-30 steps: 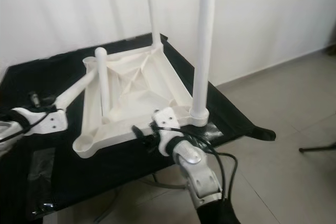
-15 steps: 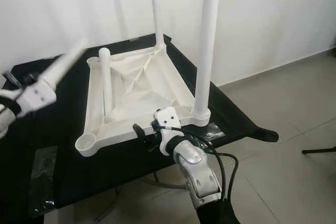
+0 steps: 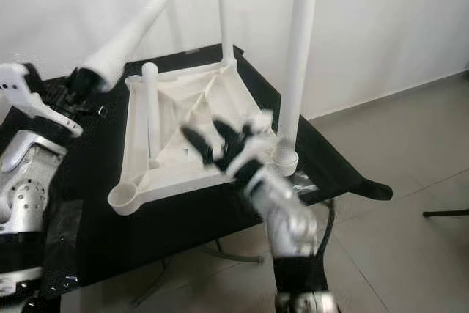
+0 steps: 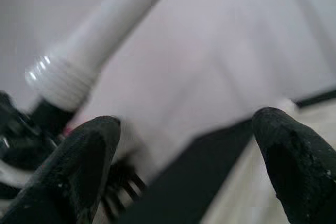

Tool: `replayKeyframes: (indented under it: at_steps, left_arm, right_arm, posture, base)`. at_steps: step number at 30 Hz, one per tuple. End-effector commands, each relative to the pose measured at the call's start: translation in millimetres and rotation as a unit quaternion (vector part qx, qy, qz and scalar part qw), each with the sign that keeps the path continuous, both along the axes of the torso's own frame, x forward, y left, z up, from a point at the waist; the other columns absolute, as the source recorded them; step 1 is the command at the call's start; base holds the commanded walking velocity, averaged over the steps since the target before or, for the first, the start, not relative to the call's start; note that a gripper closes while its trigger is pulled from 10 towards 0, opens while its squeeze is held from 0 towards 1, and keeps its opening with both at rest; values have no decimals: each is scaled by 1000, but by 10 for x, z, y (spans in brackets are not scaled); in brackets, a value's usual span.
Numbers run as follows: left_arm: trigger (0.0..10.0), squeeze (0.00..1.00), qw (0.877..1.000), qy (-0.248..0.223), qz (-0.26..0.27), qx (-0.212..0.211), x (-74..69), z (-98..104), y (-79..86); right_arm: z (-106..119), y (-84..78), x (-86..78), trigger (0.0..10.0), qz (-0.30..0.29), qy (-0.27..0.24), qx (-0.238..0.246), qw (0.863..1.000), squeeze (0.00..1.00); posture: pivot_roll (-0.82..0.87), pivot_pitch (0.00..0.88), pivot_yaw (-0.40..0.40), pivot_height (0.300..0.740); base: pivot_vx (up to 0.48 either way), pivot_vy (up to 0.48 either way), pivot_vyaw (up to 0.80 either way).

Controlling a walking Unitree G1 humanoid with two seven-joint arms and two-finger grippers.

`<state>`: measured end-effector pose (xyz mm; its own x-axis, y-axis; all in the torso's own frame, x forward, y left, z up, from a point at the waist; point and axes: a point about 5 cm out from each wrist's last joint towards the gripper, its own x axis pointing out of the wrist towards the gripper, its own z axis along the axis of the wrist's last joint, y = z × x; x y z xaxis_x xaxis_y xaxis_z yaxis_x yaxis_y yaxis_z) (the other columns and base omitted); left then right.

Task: Building children table

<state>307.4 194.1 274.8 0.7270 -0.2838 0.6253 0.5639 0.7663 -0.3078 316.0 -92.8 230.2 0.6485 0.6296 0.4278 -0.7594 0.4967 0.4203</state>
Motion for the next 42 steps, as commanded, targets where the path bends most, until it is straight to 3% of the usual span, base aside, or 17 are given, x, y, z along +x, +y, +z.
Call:
replayKeyframes:
  at_steps: [1,4,6,8,9,13,14,15,19,26,31,40,41,42]
  left_arm:
    - [0,0,998,-6,-25,-57,-75,-55,77]
    - [0,0,994,-8,-57,-93,-127,-126,44]
    - [5686,0,989,-13,-99,-113,-194,-165,15]
    - [5686,0,986,-16,-114,-119,-220,-175,3]
    - [10000,0,983,-19,-136,-126,-261,-193,-16]
    - [10000,0,961,-23,-239,-139,-451,-268,-110]
    - [10000,0,961,-23,-239,-139,-451,-268,-110]
    - [10000,0,947,-31,-284,-146,-549,-304,-139]
    - [10000,0,935,-24,-325,-138,-642,-397,-182]
    - [10000,0,927,-11,-352,-128,-698,-484,-223]
    - [10000,0,920,18,-381,-93,-754,-584,-280]
    - [10000,0,907,31,-412,-78,-781,-621,-387]
    - [10000,0,907,32,-413,-79,-780,-624,-398]
    - [10000,0,906,32,-414,-79,-780,-627,-405]
  right_arm:
    - [-2,23,-18,10000,39,19,43,998,0]
    - [74,64,-30,10000,70,10,69,995,0]
    - [120,117,-50,10000,95,6,83,992,0]
    - [136,137,-59,10000,105,4,88,991,0]
    - [174,179,-94,10000,125,-7,89,988,0]
    - [341,318,-279,10000,215,-59,80,972,0]
    - [341,318,-279,10000,215,-59,80,972,0]
    - [386,336,-288,10000,228,-64,81,968,0]
    - [469,357,-264,10000,235,-68,95,965,0]
    - [588,399,-290,10000,259,-86,109,956,0]
    - [652,505,-389,10000,321,-100,108,936,0]
    - [585,673,-392,10000,339,-83,80,934,0]
    - [581,689,-378,1686,336,-80,83,935,0]
    - [579,700,-368,1686,334,-78,86,935,0]
  posture:
    - [-77,0,47,740]
    - [-73,0,41,740]
    - [-71,0,37,740]
    - [-71,0,37,740]
    - [-67,0,33,740]
    - [-65,0,31,740]
    - [-65,0,31,740]
    - [-65,0,31,740]
    - [-65,0,29,740]
    - [-65,0,29,740]
    - [-68,0,27,740]
    - [-65,0,23,740]
    - [-65,0,23,740]
    - [-65,0,23,740]
  base:
    - [0,0,0]
    - [0,0,0]
    - [0,0,0]
    - [0,0,0]
    - [0,0,0]
    - [0,0,0]
    - [0,0,0]
    - [0,0,0]
    - [0,0,0]
    - [0,0,0]
    - [0,0,0]
    - [0,0,0]
    - [0,0,0]
    - [0,0,0]
